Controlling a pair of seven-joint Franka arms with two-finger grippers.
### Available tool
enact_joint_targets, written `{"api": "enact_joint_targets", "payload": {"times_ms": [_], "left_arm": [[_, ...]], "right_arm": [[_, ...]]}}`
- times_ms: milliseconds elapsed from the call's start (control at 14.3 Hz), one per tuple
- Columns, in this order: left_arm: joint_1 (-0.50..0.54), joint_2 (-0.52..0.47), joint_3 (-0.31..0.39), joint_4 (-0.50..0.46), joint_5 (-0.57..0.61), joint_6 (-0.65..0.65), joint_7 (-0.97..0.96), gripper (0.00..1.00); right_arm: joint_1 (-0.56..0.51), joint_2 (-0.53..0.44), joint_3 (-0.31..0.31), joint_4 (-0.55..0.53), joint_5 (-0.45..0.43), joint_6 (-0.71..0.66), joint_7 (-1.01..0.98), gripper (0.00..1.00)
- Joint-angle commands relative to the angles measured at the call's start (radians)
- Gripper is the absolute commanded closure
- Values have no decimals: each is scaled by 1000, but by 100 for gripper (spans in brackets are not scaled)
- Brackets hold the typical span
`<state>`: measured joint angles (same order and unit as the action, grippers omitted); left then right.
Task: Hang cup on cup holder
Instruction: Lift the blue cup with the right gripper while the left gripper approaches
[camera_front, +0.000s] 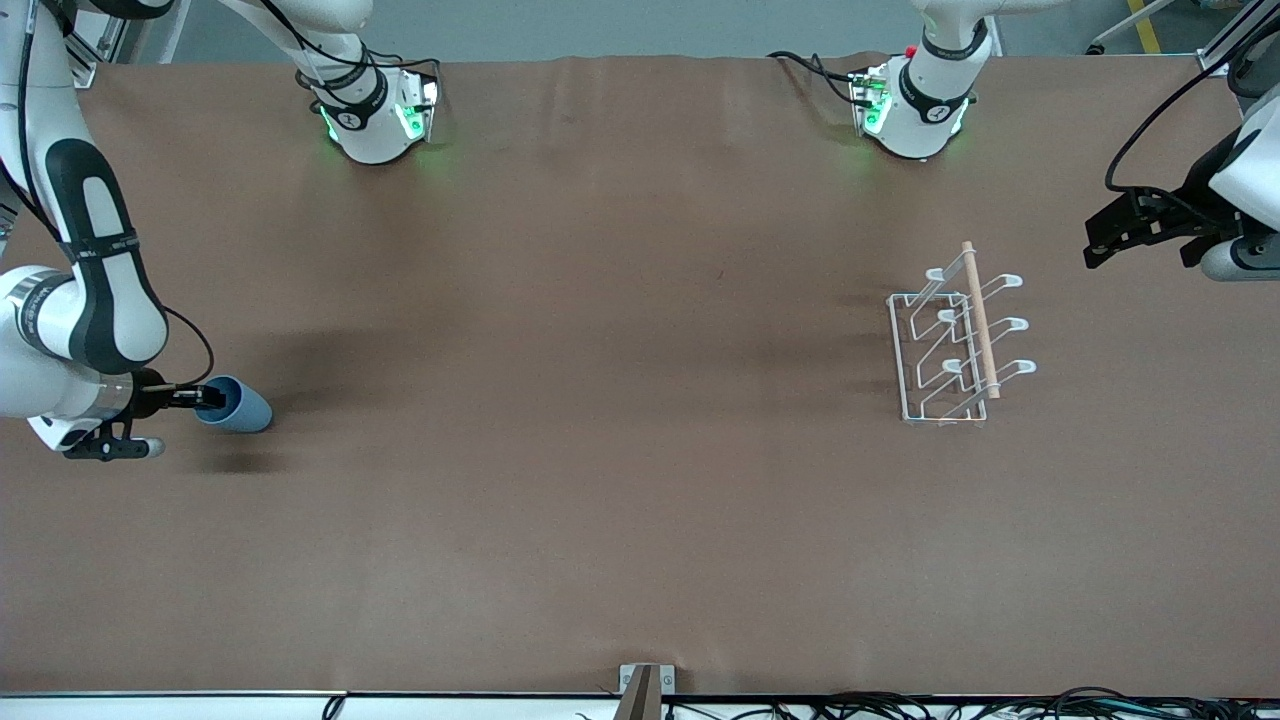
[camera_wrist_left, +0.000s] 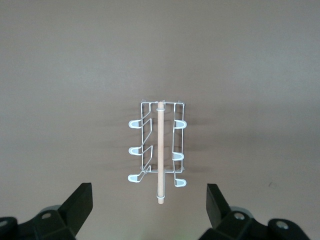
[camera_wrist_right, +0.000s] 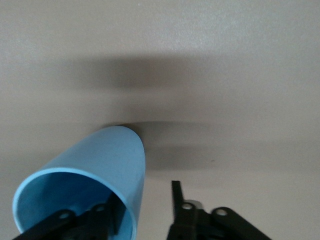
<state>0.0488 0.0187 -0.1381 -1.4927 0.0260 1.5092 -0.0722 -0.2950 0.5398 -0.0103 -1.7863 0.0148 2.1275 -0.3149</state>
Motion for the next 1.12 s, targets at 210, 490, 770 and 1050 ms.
{"api": "enact_joint_targets", "payload": {"times_ms": [210,490,770,1050], "left_arm": [[3,9,-3,23,17,-17,12,0],[3,10,-3,23,8,-17,8,0],[-9,10,-3,23,6,-17,5,0],[-23,12,-9,23,-30,-17,11,0]], "right_arm": [[36,-78,9,21,16,-137,-3,96],[121,-196,9,21,167,-268,14,95],[157,-227,10,13,481,-446,42,95],[204,-225,9,-24,811,-523,30,95]]}}
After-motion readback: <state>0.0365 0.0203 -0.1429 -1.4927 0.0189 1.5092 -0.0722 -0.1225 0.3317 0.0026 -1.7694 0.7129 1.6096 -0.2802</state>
